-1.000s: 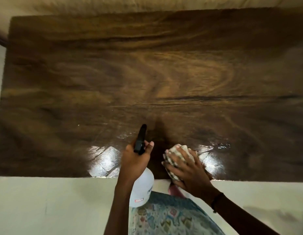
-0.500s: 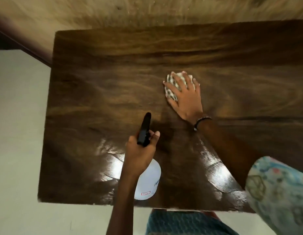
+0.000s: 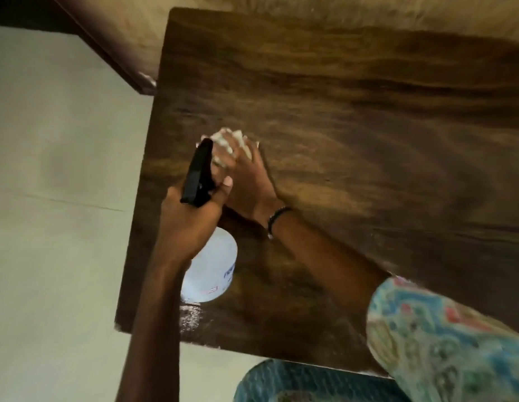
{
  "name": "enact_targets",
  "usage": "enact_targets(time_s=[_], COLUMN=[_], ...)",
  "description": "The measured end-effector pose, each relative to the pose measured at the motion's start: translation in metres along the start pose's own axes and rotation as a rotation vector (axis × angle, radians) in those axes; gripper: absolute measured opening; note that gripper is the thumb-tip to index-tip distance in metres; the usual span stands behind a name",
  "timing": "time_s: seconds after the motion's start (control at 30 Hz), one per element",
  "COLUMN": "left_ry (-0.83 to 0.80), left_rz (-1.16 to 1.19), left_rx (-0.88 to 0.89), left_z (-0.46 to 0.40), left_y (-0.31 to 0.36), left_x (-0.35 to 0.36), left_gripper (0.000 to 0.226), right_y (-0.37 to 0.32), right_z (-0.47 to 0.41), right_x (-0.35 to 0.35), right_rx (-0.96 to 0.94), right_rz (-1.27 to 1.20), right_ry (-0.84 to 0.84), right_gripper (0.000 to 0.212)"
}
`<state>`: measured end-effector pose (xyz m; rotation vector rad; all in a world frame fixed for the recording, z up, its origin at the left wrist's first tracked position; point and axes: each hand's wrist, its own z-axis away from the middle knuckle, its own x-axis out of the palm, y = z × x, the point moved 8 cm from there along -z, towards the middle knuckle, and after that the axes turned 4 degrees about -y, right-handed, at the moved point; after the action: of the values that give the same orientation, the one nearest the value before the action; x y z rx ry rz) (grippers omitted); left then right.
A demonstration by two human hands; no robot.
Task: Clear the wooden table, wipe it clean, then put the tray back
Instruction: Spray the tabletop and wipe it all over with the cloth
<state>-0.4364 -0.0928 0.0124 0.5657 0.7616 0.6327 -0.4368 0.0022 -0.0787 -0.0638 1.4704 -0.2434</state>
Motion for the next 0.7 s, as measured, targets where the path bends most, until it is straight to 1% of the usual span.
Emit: enact_targets(time_s=[0.07,0.1,0.13,0.17,0.2,0.27,0.3,0.37,0.43,0.47,0.53,0.7], left_ry=[-0.013,-0.022,-0.029,-0.034,-0.038,-0.028,-0.017,0.017,0.047,0.055,0.057,0.056], left_rz=[-0.014,-0.016,-0.012,-0.007,-0.004,0.008,0.011,0.015,0.033,0.036,0.035,0.036], left_rx=[0.015,0.009,-0.007,-0.026,-0.045,-0.049,-0.041,-0.047,-0.081,-0.087,-0.086,-0.035], left_z=[0.007,0.011,0.016,0.020,0.025,0.033,0.036,0.044,0.053,0.057,0.066,0.084], left_y=[-0.004,-0.010,-0.017,-0.025,-0.032,-0.044,-0.050,-0.063,-0.079,-0.086,-0.099,-0.119], left_x=[-0.012,-0.018,-0.024,-0.028,-0.032,-0.041,-0.044,-0.053,-0.062,-0.066,-0.074,-0.095], left_gripper=[0.024,0.018,0.015,0.015,0.015,0.014,0.014,0.016,0.016,0.015,0.013,0.009], right_y=[-0.013,-0.006,0.009,0.034,0.062,0.108,0.118,0.115,0.085,0.063,0.010,-0.110], right_z=[0.033,0.047,0.058,0.067,0.075,0.099,0.113,0.140,0.160,0.165,0.162,0.099], right_x=[0.004,0.004,0.002,0.001,-0.002,-0.008,-0.011,-0.010,-0.003,0.001,0.012,0.025], right_rx=[-0.173,-0.219,-0.209,-0.133,-0.010,0.283,0.408,0.600,0.707,0.712,0.627,0.255], right_rz=[-0.032,0.003,0.057,0.076,0.066,0.024,0.006,-0.039,-0.084,-0.107,-0.138,-0.173], right_ry=[-0.002,-0.012,-0.010,-0.009,-0.005,0.007,0.029,0.072,0.106,0.112,0.084,0.042], right_gripper=[0.053,0.054,0.054,0.054,0.053,0.051,0.051,0.050,0.053,0.055,0.057,0.053])
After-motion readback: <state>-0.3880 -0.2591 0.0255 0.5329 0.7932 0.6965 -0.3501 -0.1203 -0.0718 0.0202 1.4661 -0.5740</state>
